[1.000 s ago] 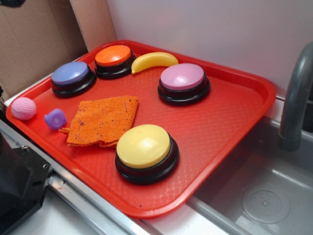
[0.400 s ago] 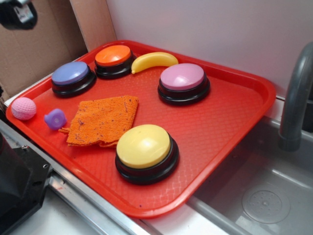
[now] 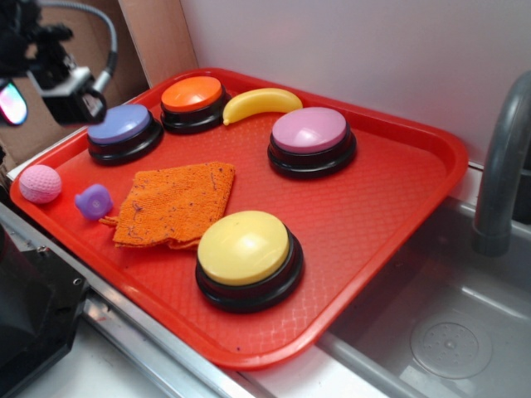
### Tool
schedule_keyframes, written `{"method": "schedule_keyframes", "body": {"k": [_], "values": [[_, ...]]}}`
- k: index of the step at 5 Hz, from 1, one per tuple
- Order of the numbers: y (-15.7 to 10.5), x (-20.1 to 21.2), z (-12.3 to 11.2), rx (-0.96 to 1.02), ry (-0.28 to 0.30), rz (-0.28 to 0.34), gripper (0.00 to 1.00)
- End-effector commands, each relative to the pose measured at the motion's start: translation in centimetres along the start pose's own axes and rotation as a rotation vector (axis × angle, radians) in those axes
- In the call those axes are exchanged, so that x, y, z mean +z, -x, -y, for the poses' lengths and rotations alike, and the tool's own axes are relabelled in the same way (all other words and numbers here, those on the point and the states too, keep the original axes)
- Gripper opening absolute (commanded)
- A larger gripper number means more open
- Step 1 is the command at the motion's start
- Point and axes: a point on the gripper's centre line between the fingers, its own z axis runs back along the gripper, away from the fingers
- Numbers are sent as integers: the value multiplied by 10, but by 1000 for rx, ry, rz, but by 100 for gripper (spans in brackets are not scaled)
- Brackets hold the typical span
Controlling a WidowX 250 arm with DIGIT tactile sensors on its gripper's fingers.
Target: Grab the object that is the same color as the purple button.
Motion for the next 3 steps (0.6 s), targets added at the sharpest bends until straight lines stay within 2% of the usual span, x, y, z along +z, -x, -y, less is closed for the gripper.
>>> {"method": "schedule_keyframes", "body": {"k": [1,3], "values": [[-17,-49,-25,208,-58,54,100],[-37,-82,-38,245,-132,65,100]]}}
